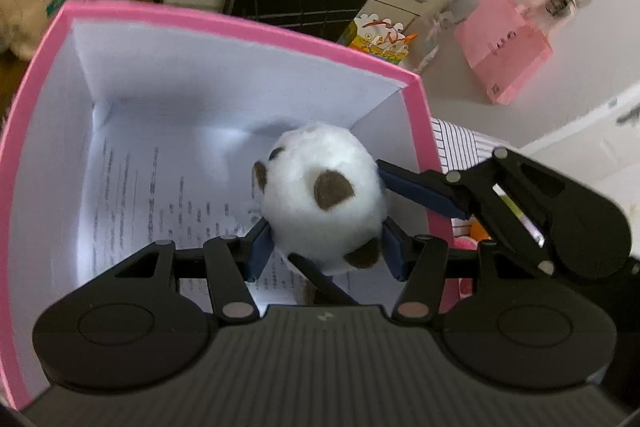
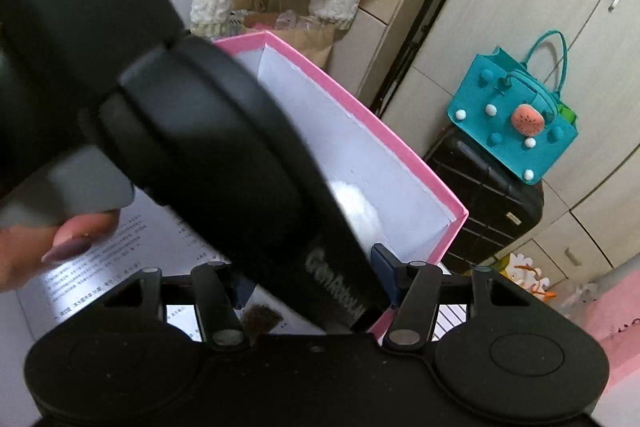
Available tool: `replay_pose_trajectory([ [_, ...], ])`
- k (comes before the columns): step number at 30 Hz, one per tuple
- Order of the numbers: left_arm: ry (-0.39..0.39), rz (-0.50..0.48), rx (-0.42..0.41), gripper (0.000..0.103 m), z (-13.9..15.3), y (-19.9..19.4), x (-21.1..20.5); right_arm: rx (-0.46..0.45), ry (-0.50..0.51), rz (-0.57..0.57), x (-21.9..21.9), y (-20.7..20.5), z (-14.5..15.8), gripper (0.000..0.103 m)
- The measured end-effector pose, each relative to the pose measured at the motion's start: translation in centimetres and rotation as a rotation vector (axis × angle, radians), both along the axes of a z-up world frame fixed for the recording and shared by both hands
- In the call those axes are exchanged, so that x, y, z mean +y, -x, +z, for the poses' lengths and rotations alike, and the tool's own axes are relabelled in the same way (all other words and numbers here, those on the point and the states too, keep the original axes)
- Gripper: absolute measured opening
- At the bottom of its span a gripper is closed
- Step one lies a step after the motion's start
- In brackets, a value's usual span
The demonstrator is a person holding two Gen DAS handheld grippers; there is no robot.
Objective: Organize soft objects
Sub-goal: 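Open the left gripper to drop the plush cat into the box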
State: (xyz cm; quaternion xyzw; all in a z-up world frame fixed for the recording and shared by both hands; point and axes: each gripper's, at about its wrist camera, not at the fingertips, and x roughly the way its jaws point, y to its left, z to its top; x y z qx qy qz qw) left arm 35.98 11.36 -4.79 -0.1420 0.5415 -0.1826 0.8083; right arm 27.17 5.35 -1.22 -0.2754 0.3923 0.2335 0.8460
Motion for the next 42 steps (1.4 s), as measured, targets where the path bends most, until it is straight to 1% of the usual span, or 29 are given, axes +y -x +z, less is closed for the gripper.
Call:
replay_pose_trajectory([
  [3,0.055,0.058,0.047,0.053,-0.7,0.1,0.9,-0.071,0.073,-0.019,0.5,0.2,-0.4,0.058],
  [5,0.049,0.090,0.051,0.052,-1.1,0.2,1.4,-0.076,0.069,-0.017,0.3,0.4,-0.3,0.058],
  [7,0.042,0.125,0.044,0.043,-1.3,0.4,1.9,-0.062,0.050,-0.007,0.0,0.7,-0.1,0.048],
  [8,0.045,0.134,0.045,0.033,-1.4,0.3,2.1,-0.055,0.044,0.000,0.0,0.8,0.0,0.042],
  [9,0.055,0.131,0.046,0.027,-1.4,0.2,2.2,-0.049,0.034,0.004,-0.1,1.1,0.1,0.039],
  [11,0.089,0.123,0.061,0.026,-1.4,0.1,2.2,-0.057,0.026,0.008,-0.1,2.1,0.2,0.036],
  [12,0.087,0.115,0.056,0.026,-1.2,0.1,2.1,-0.071,0.025,0.008,-0.2,2.7,0.4,0.035],
  [14,0.036,0.108,0.015,0.025,-0.5,0.5,1.6,-0.096,0.009,0.001,-0.7,3.8,0.9,0.036],
  [15,0.002,0.108,-0.010,0.026,-0.1,0.9,1.4,-0.096,-0.012,-0.006,-1.1,4.2,1.2,0.036],
  [17,-0.026,0.105,-0.034,0.026,0.5,1.2,1.3,-0.082,-0.080,-0.024,-1.9,5.6,2.2,0.036],
  [19,-0.032,0.084,-0.058,0.031,1.2,2.0,1.5,-0.061,-0.155,-0.038,-3.0,6.8,3.2,0.036],
  [21,-0.073,0.060,-0.104,0.045,2.2,3.2,1.5,-0.041,-0.213,-0.052,-3.8,7.8,4.0,0.036],
  [24,-0.146,0.019,-0.167,0.049,3.8,5.3,1.2,-0.005,-0.283,-0.071,-4.8,9.1,5.3,0.036],
  [25,-0.157,0.002,-0.184,0.050,4.3,6.0,1.2,0.006,-0.295,-0.075,-5.0,9.4,5.6,0.036],
  [27,-0.188,-0.023,-0.205,0.055,5.3,7.2,1.0,0.022,-0.313,-0.083,-5.4,10.1,6.2,0.037],
  [28,-0.201,-0.033,-0.217,0.056,5.9,8.0,1.1,0.026,-0.322,-0.088,-5.6,10.6,6.6,0.037],
  [30,-0.223,-0.050,-0.241,0.062,7.0,9.4,0.9,0.025,-0.339,-0.098,-6.0,11.8,7.3,0.037],
  [31,-0.234,-0.056,-0.257,0.063,7.6,10.2,0.9,0.017,-0.344,-0.095,-6.3,12.1,7.6,0.037],
  [35,-0.235,-0.074,-0.325,0.065,9.3,13.0,0.4,-0.009,-0.363,-0.104,-7.2,14.4,8.8,0.037],
  [38,-0.230,-0.099,-0.326,0.066,10.0,14.5,0.1,-0.017,-0.364,-0.116,-7.8,15.6,9.7,0.037],
  [40,-0.226,-0.119,-0.327,0.072,10.7,15.5,-0.3,-0.011,-0.362,-0.120,-8.3,16.5,10.1,0.037],
  [42,-0.221,-0.138,-0.343,0.074,11.5,16.4,-0.8,-0.007,-0.362,-0.126,-8.8,17.2,10.5,0.038],
])
